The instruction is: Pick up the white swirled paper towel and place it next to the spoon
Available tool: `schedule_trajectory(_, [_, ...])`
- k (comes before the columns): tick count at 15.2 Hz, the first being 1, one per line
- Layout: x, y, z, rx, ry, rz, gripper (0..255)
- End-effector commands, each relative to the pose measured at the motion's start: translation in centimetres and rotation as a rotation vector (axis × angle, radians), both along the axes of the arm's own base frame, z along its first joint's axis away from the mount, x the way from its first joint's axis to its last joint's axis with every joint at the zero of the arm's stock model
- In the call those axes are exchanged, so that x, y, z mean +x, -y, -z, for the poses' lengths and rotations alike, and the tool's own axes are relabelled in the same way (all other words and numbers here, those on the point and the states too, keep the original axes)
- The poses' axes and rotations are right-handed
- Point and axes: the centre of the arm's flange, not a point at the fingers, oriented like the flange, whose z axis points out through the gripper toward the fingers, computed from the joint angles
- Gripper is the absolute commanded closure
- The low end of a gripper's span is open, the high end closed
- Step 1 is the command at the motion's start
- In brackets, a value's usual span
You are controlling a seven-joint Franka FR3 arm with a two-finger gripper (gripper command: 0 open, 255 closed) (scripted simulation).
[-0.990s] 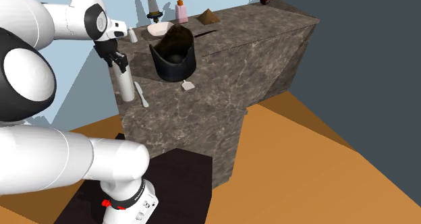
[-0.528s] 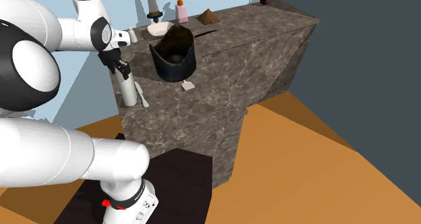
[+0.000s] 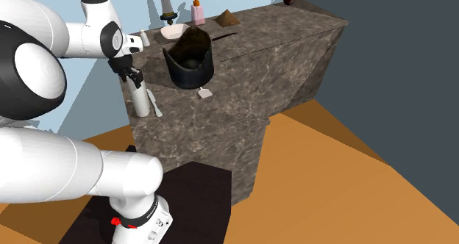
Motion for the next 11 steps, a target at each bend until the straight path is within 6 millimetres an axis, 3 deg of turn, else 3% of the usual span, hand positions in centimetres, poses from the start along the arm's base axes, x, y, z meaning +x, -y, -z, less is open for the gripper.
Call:
schedule_trajectory(1, [0.0,0.0,0.0,0.000,0.000,0.000,0])
schedule_trajectory(6, [0.0,0.0,0.0,0.000,0.000,0.000,0])
schedule_trajectory(10, [-0.5,0.6,-4.9,0.000,0.000,0.000,0])
schedule_trajectory(11, [-0.5,0.6,-4.9,0.000,0.000,0.000,0])
